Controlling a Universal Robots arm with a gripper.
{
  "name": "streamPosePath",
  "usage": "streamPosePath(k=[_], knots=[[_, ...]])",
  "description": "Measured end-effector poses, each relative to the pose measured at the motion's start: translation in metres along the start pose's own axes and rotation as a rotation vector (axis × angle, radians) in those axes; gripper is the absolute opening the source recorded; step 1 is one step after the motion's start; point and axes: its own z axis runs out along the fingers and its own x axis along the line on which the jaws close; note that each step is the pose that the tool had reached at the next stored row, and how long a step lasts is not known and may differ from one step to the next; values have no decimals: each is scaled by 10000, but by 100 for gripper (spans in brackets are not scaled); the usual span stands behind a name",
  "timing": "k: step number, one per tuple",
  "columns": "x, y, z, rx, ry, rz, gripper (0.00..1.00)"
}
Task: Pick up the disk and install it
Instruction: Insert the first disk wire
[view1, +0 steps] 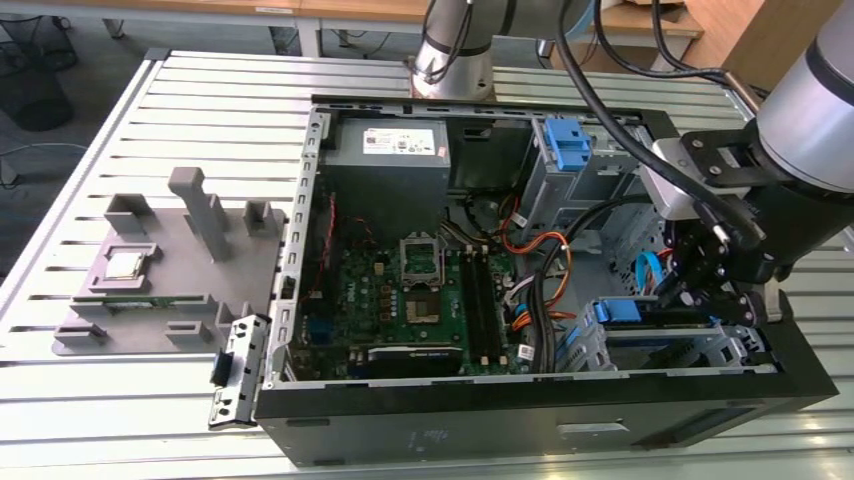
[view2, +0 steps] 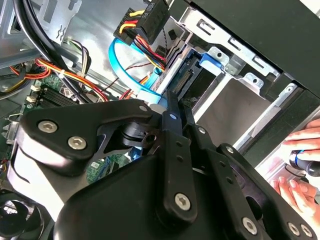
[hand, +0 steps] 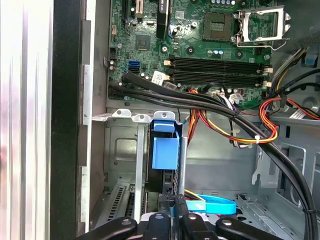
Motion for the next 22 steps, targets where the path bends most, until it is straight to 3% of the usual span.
streamPosePath(k=[10, 22], knots=[[-1, -2, -31, 1, -7, 0, 16], [8, 0, -7, 3, -4, 37, 16]])
